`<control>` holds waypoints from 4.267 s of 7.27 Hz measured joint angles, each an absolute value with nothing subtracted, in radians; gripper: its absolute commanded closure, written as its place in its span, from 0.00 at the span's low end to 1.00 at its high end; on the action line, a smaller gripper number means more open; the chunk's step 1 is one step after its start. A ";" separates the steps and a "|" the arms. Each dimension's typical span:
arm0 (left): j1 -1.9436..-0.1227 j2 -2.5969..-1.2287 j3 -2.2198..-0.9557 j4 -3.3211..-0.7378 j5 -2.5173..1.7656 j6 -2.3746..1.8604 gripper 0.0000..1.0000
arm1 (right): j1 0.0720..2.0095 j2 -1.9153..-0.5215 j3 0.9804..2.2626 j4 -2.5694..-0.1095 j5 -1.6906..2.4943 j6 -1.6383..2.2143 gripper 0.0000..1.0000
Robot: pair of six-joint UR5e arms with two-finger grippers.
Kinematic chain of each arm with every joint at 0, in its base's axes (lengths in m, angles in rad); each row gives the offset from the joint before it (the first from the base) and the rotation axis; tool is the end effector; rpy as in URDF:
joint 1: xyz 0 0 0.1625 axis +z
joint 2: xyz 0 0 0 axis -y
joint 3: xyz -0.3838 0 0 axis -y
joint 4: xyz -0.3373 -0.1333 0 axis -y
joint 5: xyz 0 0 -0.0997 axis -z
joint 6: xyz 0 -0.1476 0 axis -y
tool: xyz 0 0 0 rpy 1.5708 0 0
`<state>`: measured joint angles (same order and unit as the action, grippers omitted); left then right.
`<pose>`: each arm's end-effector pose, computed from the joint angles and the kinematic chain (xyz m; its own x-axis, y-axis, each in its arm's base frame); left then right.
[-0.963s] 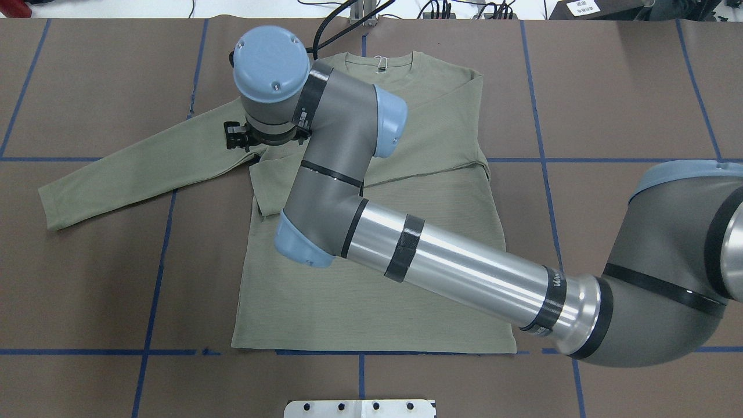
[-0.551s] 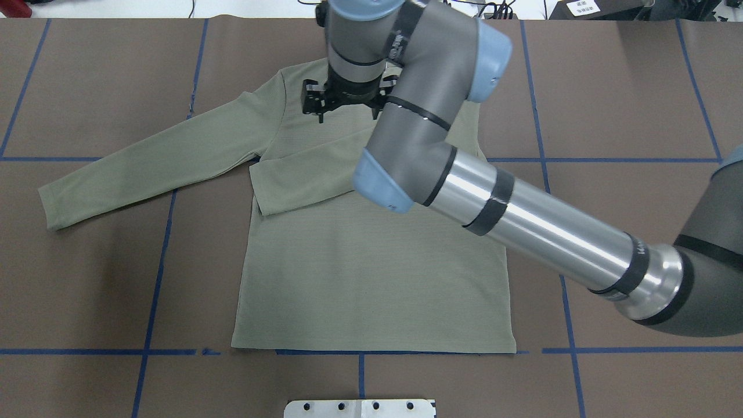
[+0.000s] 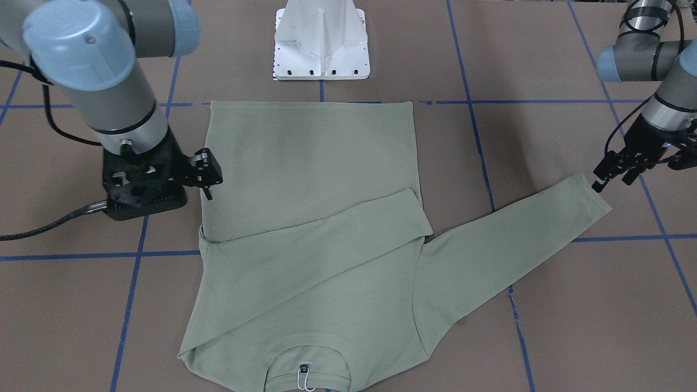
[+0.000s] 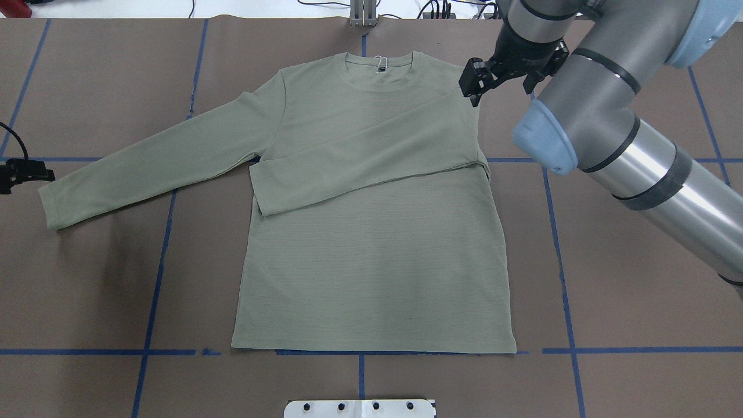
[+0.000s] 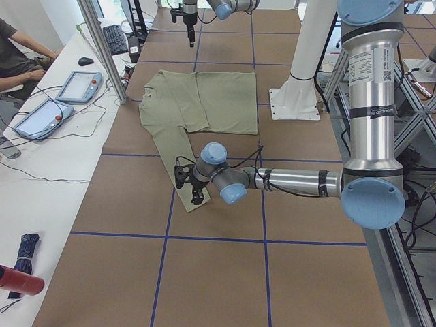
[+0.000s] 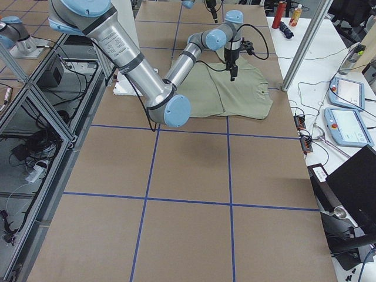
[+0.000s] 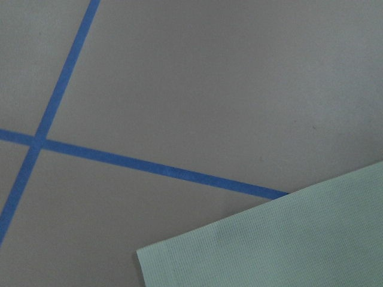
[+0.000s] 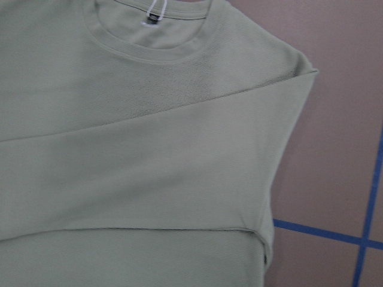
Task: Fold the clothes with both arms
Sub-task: 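Grasp the other sleeve cuff with the left gripper while the right gripper withdraws, then carry the sleeve cuff with the left gripper across the shirt body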
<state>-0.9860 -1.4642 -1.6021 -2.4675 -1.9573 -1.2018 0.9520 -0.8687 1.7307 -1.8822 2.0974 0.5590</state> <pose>0.1911 -0.4294 0.5896 0.5743 -0.2623 -0.7754 0.4426 0.8964 0.0246 -0.3110 -0.5386 0.2560 0.7299 -0.2386 0.6406 0.1265 0.9681 0.2164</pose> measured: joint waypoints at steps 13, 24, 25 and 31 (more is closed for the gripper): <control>-0.877 -1.468 -1.526 -2.470 -1.847 -1.297 0.40 | 1.001 -0.951 1.809 -1.882 2.146 0.505 0.00; -0.882 -1.474 -1.662 -2.431 -1.916 -1.302 1.00 | 1.032 -1.045 1.898 -1.886 2.181 0.503 0.00; -0.887 -1.519 -1.687 -2.378 -1.941 -1.302 1.00 | 1.038 -1.099 1.931 -1.890 2.185 0.502 0.00; -0.889 -2.093 -1.673 -1.900 -1.959 -1.396 1.00 | 1.062 -1.397 2.075 -1.883 2.184 0.502 0.00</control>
